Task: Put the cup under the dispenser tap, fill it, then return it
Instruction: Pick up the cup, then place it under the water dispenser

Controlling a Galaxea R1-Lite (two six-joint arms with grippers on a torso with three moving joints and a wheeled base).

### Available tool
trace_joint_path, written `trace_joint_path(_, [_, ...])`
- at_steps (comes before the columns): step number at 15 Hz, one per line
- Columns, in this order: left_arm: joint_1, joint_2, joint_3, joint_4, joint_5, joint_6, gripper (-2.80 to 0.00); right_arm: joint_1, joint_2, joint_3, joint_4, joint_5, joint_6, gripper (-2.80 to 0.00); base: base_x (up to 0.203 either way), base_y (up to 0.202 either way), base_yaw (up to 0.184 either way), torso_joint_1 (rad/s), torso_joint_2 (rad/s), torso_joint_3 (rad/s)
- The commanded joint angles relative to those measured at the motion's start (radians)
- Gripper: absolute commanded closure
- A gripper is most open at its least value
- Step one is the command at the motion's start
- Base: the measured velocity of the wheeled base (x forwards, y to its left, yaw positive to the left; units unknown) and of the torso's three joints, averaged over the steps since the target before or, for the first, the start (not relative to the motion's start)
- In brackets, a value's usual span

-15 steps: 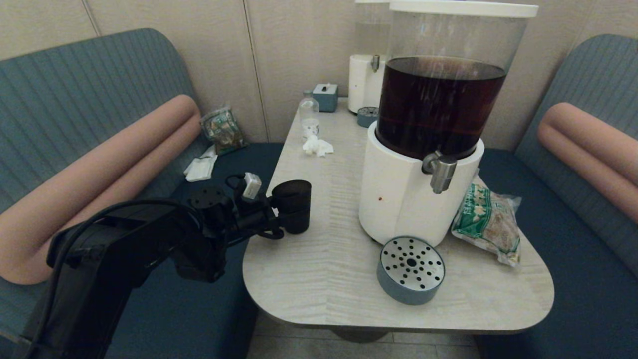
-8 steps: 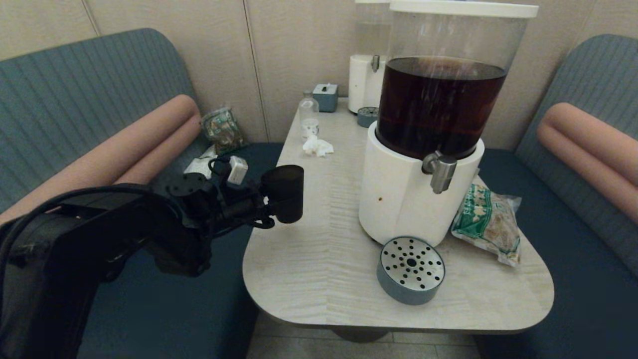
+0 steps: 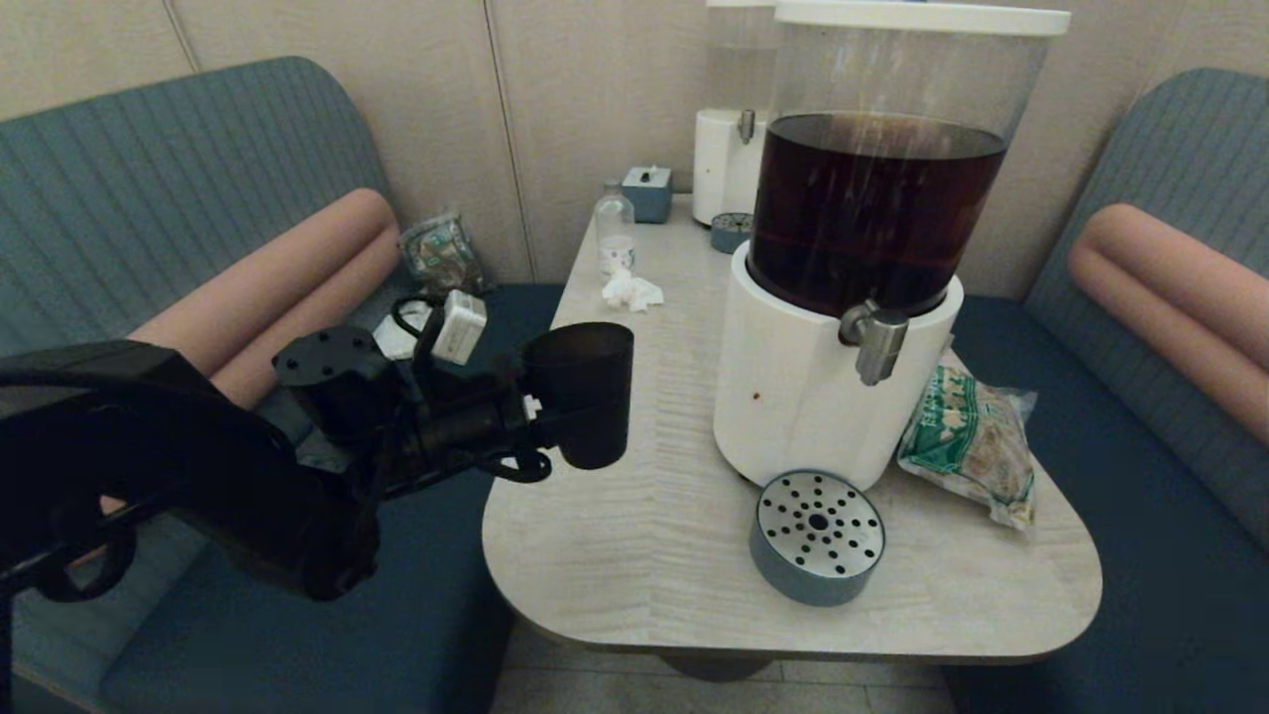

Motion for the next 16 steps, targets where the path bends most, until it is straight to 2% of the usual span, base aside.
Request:
trace_joint_path(1, [-0.108, -0.086, 0.051, -0.008, 0.045, -0.004, 0.00, 0.000, 0.000, 0.000, 0.000, 0.001, -0.001, 0.00, 0.000, 0.000, 0.000, 0.000, 0.00, 0.000])
trace_joint_path(2, [-0.143, -0.085, 0.050, -0.008, 0.073, -0.009, 0.00, 0.000, 0.000, 0.000, 0.000, 0.001, -0.001, 0.00, 0.000, 0.000, 0.000, 0.000, 0.00, 0.000])
trace_joint_path(5, [-0.202, -0.039, 0.019, -0.008, 0.089, -0.014, 0.00, 0.000, 0.000, 0.000, 0.000, 0.001, -0.001, 0.00, 0.000, 0.000, 0.000, 0.000, 0.00, 0.000])
trace_joint_path(8, [-0.236, 0.024, -0.045, -0.008, 0.126, -0.016, 0.00, 0.000, 0.000, 0.000, 0.000, 0.001, -0.001, 0.00, 0.000, 0.000, 0.000, 0.000, 0.00, 0.000])
trace_joint_path(16, [-0.291, 0.221, -0.246, -0.008, 0.137, -0.024, 0.00, 0.000, 0.000, 0.000, 0.000, 0.001, -0.001, 0.00, 0.000, 0.000, 0.000, 0.000, 0.00, 0.000])
